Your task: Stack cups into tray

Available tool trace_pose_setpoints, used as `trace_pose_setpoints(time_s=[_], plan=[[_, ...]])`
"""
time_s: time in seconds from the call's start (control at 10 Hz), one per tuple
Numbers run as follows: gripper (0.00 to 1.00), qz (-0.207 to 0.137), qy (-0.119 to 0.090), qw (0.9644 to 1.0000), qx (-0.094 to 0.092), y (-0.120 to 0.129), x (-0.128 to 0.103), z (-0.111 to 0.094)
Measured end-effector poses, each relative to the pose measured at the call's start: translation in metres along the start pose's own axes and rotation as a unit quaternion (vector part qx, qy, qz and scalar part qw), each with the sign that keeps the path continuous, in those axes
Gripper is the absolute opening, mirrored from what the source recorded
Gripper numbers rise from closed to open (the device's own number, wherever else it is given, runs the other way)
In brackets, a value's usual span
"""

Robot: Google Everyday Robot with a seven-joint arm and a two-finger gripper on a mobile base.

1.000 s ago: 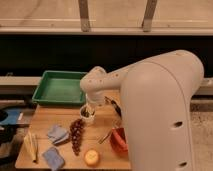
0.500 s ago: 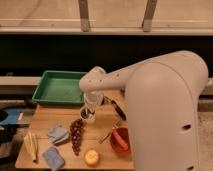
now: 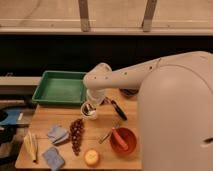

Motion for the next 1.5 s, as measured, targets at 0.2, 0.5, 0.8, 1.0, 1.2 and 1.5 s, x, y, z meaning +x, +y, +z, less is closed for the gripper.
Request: trace_pose_setpoints(time_s=[0.2,0.5,0.8,1.0,1.2,1.5], plan=[[0.00,0.007,-0.018,0.9996,0.019,-0.027,-0.015,-0.020],[0.00,0.022,-0.056,0.9976,0.033,-0.060,-0.034,-0.040],[0.00,0.045,-0.105,0.9929,0.031,-0.089,-0.045,-0.052],[0.00,0.046,-0.131,0.9901,0.023,-0.101,-0.063,-0.053],[0.00,0.035,-0.142,0.9892,0.011,-0.102,-0.096,-0.047],[0.00,0.005,-0.142,0.9897,-0.012,-0.081,-0.146,-0.030]])
